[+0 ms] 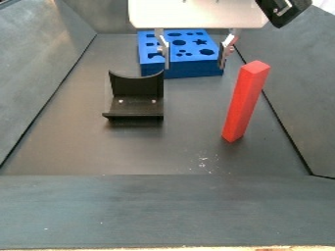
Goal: Pick up the rectangle object. Move up. Move to above the board. Insert the rectangle object.
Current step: Pick up the rectangle object.
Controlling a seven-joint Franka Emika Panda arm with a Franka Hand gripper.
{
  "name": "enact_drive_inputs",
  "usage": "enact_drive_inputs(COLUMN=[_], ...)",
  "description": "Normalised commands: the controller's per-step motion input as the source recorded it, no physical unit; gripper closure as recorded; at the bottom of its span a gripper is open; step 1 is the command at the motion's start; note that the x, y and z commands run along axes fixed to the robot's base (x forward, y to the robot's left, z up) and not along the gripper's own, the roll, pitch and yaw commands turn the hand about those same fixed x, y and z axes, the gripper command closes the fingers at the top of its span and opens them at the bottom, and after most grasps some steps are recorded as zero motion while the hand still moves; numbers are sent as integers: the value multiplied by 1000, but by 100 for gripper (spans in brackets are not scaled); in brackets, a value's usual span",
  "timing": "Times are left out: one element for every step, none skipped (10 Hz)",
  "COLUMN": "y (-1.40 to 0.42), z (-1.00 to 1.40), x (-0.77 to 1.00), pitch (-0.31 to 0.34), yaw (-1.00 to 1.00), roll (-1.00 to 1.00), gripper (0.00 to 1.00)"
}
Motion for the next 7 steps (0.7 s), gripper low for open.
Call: enact_drive_inputs(y=[51,191,89,34,0,0,17], z=[0,0,0,126,166,163,134], x=[-283,-554,-714,-694,-611,-497,-377], pitch=[0,-169,-220,-337,-371,-337,-289], yaw=[0,91,191,234,234,329,423], roll=[-23,-134,0,0,0,0,6], gripper=[0,0,0,0,0,0,0])
